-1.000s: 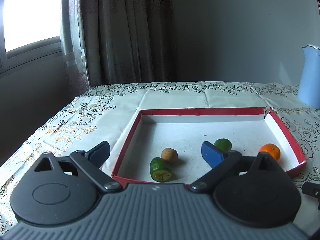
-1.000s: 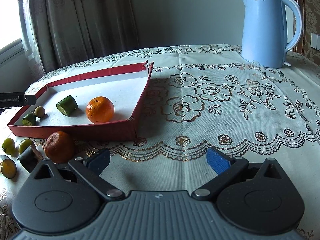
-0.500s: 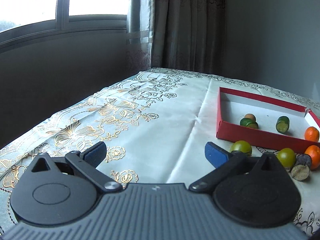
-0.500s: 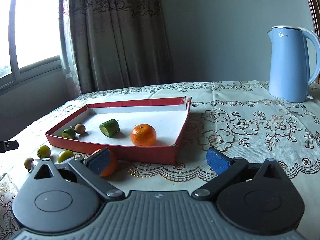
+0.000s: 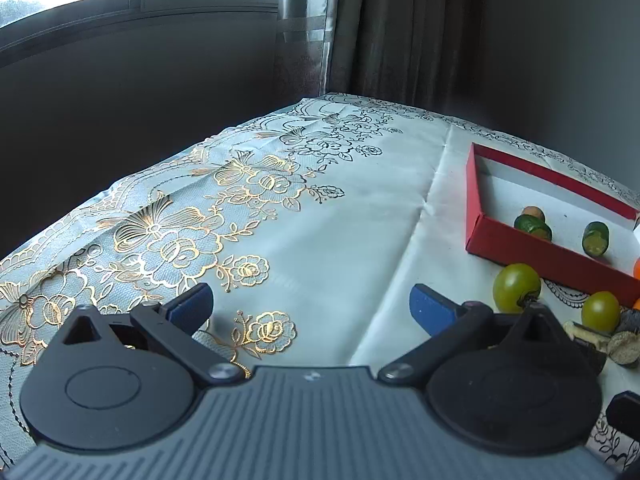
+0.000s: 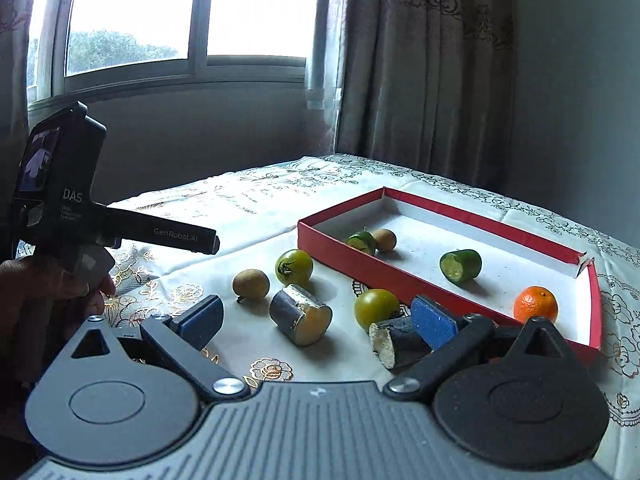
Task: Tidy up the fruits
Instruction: 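Lower the right gripper onto the dark cut eggplant piece and close it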
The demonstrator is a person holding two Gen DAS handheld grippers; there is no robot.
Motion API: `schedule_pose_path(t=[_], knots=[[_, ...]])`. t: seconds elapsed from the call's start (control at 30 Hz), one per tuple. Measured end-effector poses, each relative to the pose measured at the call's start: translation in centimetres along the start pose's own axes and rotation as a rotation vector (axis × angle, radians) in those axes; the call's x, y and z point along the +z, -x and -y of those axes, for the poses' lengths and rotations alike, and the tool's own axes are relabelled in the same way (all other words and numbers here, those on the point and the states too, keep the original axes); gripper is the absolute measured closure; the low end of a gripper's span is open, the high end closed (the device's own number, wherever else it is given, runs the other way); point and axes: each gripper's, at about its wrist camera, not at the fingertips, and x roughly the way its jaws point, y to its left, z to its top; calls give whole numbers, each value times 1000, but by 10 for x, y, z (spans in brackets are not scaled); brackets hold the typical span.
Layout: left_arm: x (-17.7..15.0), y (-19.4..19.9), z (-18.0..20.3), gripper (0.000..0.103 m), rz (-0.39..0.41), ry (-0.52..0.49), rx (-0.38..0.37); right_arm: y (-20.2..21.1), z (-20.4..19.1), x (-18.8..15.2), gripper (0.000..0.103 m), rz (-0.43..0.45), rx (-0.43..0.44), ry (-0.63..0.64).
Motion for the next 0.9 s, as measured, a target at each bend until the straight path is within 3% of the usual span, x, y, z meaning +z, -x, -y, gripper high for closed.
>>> schedule_pose_path(t=[0.07, 0.23, 0.33, 0.63, 0.7, 0.77, 0.9], knots=[[-1, 0, 3, 0, -1, -17, 5, -9, -1, 2, 25, -28, 24, -8], [-1, -1, 1, 0, -12, -13, -7, -22, -3, 0, 29, -63, 41, -4], [-1, -2, 0, 0, -20, -5, -17, -33, -4, 0, 40, -93, 43, -1], [0, -3, -1, 0, -25, -3, -20, -47, 0, 2, 41, -123, 38, -20], [0, -3, 0, 0, -26, -3, -20, -49, 0, 3, 45, -129, 40, -23], [0, -3, 0, 0, -26, -3, -19, -53, 1, 2, 56, -149, 40, -28], [0, -3, 0, 0, -26, -2, -20, -54, 2, 2, 58, -150, 32, -29]])
